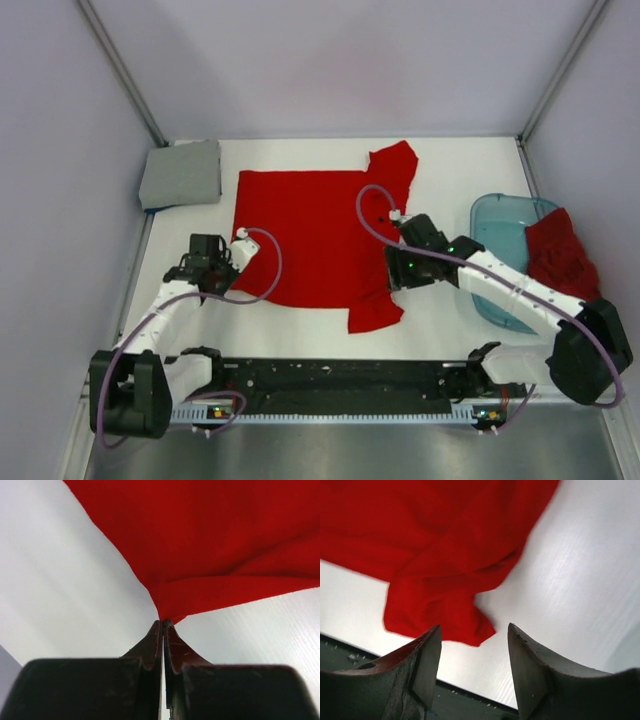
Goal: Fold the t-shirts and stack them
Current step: Flatten out the tshirt
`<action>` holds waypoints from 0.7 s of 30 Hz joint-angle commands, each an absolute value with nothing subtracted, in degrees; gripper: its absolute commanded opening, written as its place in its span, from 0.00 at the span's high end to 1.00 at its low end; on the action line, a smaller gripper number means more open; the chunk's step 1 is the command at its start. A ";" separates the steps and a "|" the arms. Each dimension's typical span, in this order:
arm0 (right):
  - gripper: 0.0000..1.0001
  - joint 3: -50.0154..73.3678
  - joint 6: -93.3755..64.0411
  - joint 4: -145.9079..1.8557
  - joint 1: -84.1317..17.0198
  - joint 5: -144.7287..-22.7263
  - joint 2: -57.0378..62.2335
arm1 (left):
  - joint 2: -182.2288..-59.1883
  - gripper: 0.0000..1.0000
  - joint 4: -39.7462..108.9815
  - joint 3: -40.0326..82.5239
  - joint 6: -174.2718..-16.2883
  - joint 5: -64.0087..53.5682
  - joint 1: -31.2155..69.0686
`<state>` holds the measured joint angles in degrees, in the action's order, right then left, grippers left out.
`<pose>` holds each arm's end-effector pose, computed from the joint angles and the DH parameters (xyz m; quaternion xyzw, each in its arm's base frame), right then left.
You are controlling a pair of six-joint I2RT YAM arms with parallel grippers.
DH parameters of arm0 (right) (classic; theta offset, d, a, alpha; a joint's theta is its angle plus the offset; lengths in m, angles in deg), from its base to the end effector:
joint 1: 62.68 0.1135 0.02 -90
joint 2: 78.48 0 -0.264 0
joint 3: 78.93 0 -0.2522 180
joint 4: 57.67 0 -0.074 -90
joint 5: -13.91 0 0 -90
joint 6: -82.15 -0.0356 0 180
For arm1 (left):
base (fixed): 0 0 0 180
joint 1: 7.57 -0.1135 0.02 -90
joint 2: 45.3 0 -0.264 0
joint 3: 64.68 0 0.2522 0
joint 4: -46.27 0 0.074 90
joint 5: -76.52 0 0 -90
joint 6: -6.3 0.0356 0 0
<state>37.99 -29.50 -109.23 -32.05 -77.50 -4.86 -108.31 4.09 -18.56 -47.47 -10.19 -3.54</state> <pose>0.2102 0.1255 0.2238 -0.0789 0.9672 0.1169 0.2111 0.1972 -0.0159 0.1815 0.3387 0.9019 0.0473 0.2638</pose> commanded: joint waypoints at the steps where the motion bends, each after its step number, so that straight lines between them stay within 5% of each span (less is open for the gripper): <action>1: 0.45 38.88 -33.26 -109.14 -17.98 -69.59 -9.40 | -102.88 1.00 5.19 -19.02 -47.31 -10.58 -4.32; 7: 0.39 33.97 -25.44 -103.96 -2.40 -73.53 -0.20 | -99.71 1.00 4.47 -20.86 -47.84 -9.18 -5.72; 17: 0.32 27.28 -18.93 -100.00 2.80 -71.43 18.90 | -101.29 1.00 6.32 -21.31 -48.28 -6.36 -6.87; 19: 0.34 28.42 -20.24 -99.03 2.88 -69.94 20.47 | -101.81 1.00 6.50 -21.39 -48.19 -6.36 -7.13; 21: 0.47 30.26 -21.99 -98.24 2.88 -69.85 23.19 | -102.08 1.00 6.50 -21.30 -48.28 -6.62 -7.22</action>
<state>29.42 -20.58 -100.90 2.35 -71.94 19.01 -101.51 4.42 -21.54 -47.73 -7.83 -6.69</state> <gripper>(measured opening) 0.638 0.008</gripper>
